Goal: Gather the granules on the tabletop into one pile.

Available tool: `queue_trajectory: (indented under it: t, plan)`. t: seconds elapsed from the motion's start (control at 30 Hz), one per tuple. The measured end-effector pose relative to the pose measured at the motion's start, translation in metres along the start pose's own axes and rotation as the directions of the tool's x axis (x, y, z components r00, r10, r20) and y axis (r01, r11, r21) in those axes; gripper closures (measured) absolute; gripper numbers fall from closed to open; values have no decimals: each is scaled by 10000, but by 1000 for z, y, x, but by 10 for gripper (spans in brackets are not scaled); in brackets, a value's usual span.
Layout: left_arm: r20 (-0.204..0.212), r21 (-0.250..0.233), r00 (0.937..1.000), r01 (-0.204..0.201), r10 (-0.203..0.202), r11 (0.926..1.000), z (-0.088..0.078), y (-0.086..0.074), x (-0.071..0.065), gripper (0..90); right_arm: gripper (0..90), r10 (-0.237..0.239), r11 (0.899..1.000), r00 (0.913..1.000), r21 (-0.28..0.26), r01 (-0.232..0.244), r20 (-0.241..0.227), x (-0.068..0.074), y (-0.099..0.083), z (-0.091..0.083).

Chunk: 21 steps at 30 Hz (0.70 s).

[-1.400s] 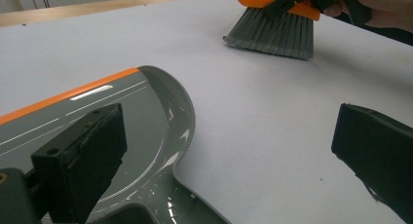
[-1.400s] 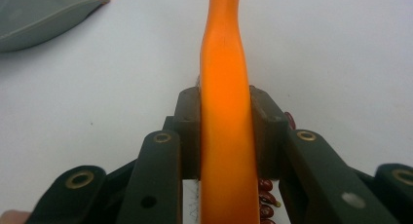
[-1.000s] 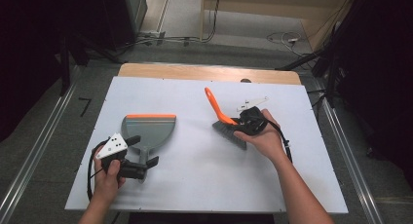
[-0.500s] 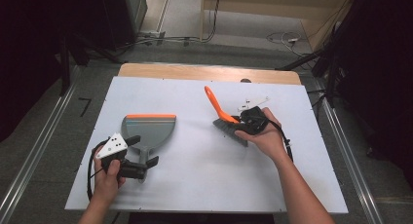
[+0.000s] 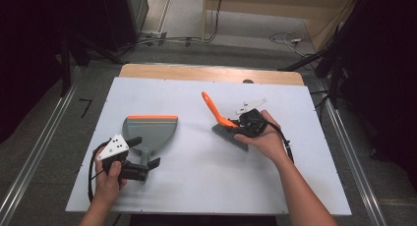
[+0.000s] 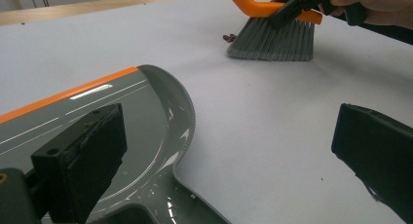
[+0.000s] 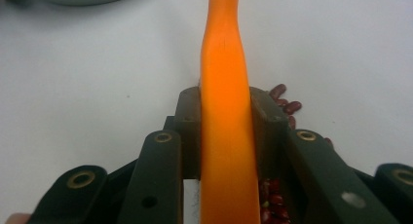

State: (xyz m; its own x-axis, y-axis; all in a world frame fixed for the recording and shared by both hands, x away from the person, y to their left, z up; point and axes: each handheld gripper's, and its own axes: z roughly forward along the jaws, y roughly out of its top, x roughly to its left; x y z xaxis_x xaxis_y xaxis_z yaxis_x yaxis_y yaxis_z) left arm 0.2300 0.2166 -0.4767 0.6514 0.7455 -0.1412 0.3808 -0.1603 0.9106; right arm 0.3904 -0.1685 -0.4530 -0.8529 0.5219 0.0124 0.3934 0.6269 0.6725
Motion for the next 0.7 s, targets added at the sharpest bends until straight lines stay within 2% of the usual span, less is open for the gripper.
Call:
queue_trajectory:
  t: [0.13,0.53,0.7]
  plan:
    - [-3,14,10000,-16,16,10000,0,0,1,0,685,236,9997,9997,-102,-235,83,-6,-2,-1]
    - [-9,43,10000,-38,38,10000,1,0,0,0,685,17,9997,9991,-253,-7,419,-11,-3,-2]
    - [11,59,10000,-50,50,10000,1,0,0,0,685,-51,9996,9992,-270,61,385,-10,-3,-5]
